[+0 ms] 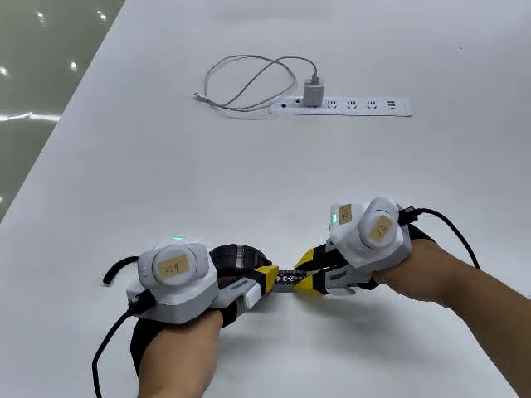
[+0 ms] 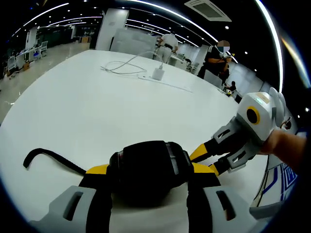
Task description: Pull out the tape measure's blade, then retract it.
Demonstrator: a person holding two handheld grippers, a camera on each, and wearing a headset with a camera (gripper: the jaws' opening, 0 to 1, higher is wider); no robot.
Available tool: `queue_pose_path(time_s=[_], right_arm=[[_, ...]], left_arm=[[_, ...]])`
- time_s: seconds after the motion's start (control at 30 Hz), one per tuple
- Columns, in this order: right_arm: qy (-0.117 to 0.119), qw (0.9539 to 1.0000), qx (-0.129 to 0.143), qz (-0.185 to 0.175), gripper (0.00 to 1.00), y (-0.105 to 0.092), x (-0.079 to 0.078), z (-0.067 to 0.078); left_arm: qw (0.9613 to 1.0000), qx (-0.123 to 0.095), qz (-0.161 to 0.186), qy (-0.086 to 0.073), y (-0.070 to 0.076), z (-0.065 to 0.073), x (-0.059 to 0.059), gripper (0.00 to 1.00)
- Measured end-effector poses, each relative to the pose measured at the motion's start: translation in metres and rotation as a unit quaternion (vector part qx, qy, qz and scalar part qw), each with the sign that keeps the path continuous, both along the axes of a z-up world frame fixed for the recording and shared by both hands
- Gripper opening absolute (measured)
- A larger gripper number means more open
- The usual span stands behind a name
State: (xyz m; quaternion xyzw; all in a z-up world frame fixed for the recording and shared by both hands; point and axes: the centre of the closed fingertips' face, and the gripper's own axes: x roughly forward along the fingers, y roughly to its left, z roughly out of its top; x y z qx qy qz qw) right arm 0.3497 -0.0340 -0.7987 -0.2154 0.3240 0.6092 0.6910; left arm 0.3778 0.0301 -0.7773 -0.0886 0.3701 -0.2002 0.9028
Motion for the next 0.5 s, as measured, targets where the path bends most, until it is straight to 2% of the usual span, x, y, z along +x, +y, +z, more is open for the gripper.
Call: queue_pose_path(time_s=[0.5], right_arm=[[0.0, 0.9999, 0.014, 0.007, 0.11, 0.022, 0.002, 0.0]], left_arm=[[1.0, -0.003, 0.001, -0.004, 0.0, 0.001, 0.0, 0.58]])
